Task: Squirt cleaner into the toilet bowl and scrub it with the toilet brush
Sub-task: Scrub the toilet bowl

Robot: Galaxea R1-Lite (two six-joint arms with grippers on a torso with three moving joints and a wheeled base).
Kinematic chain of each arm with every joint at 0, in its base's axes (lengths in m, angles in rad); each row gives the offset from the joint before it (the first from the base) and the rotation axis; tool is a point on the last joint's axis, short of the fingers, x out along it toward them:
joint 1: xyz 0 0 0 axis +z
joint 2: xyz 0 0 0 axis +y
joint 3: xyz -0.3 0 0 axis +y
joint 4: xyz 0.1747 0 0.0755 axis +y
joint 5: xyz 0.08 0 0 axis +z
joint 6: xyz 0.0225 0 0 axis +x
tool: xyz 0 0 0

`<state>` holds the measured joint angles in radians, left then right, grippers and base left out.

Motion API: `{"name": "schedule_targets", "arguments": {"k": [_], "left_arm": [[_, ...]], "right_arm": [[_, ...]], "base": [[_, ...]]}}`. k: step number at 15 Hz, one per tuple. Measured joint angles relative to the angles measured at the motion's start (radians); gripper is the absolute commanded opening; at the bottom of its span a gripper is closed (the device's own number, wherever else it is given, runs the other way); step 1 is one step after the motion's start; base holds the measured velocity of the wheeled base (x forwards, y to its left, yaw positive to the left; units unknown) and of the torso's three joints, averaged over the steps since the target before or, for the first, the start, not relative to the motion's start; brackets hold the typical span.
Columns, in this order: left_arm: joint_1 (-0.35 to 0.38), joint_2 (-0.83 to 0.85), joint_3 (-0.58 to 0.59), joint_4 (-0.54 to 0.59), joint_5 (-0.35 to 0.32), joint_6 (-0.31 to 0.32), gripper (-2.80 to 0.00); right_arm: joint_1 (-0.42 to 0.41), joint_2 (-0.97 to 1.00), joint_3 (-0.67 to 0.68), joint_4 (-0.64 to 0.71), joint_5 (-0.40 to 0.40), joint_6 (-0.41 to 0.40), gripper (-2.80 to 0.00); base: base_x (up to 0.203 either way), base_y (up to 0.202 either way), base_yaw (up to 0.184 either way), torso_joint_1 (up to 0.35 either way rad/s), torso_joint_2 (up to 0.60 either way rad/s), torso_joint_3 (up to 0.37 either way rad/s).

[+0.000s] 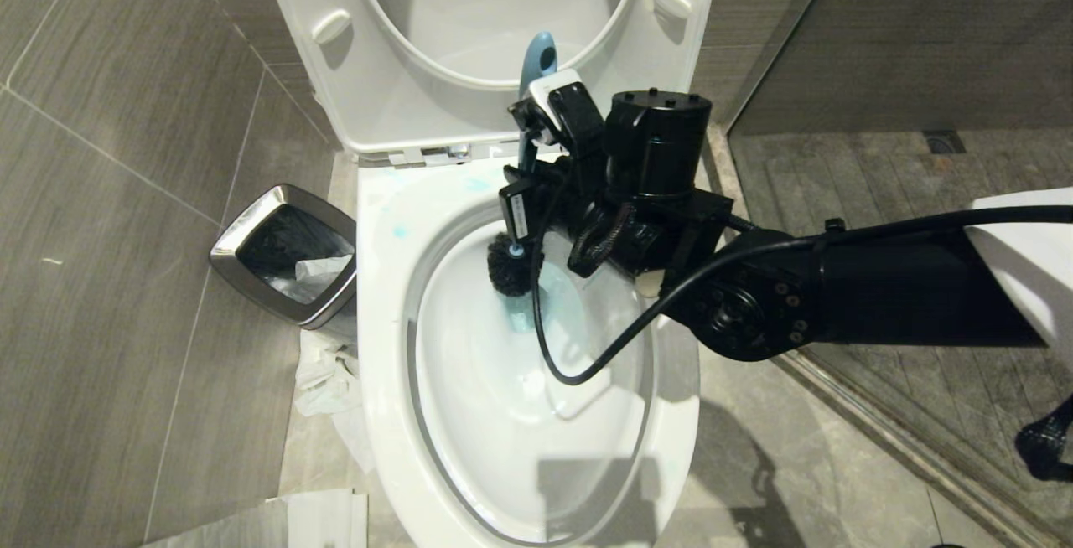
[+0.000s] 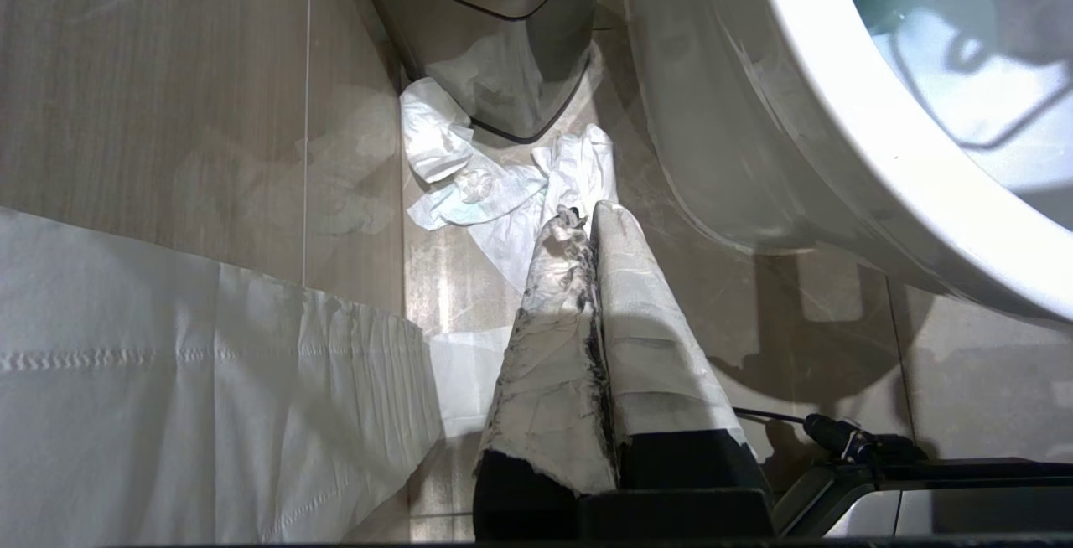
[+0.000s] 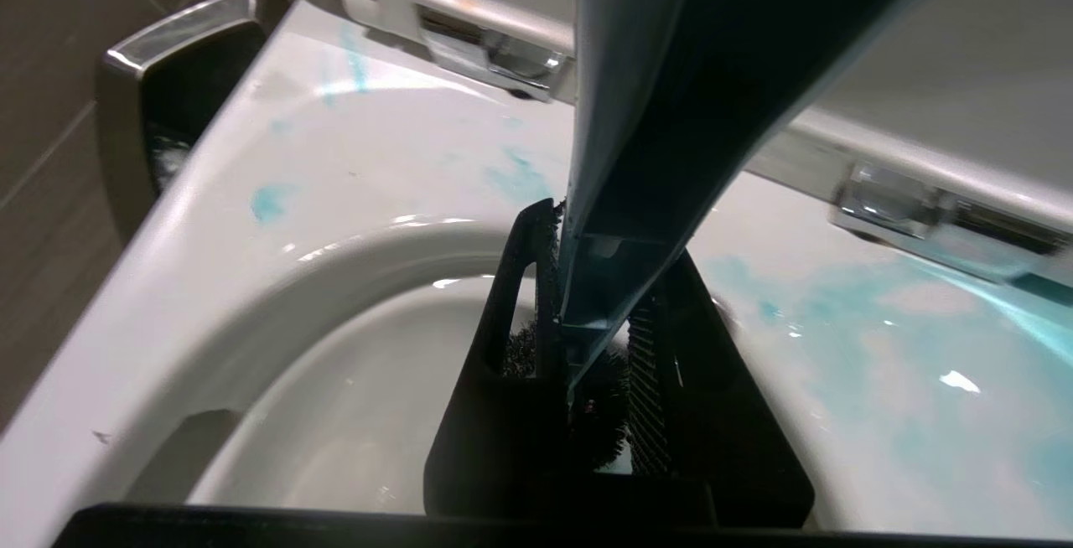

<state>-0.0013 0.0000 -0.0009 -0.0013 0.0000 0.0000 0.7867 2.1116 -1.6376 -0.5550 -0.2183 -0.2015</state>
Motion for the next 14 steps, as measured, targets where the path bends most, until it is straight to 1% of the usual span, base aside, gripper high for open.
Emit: {"name": "schedule_targets", "arguments": {"k": [3, 6, 9, 14], "left_arm": [[0.000, 0.000, 0.000, 0.000, 0.001, 0.000, -2.80], [0.000, 0.000, 0.000, 0.000, 0.001, 0.000, -2.80], [0.000, 0.000, 0.000, 0.000, 0.001, 0.000, -2.80], [0.000, 0.000, 0.000, 0.000, 0.000, 0.000, -2.80]], "right_arm": [[0.059, 0.039, -0.054, 0.041, 0.000, 0.002, -2.80], [0.116, 0.038, -0.024, 0.049, -0.004, 0.003, -2.80], [0.146, -0.011, 0.090, 0.053, -0.004, 0.004, -2.80], [0.158, -0.172, 0.348, 0.050, 0.001, 0.017, -2.80]], "base": [[0.000, 0.000, 0.000, 0.000, 0.00, 0.000], [0.000, 0.000, 0.000, 0.000, 0.00, 0.000], [0.000, 0.000, 0.000, 0.000, 0.00, 0.000], [0.000, 0.000, 0.000, 0.000, 0.00, 0.000]]}}
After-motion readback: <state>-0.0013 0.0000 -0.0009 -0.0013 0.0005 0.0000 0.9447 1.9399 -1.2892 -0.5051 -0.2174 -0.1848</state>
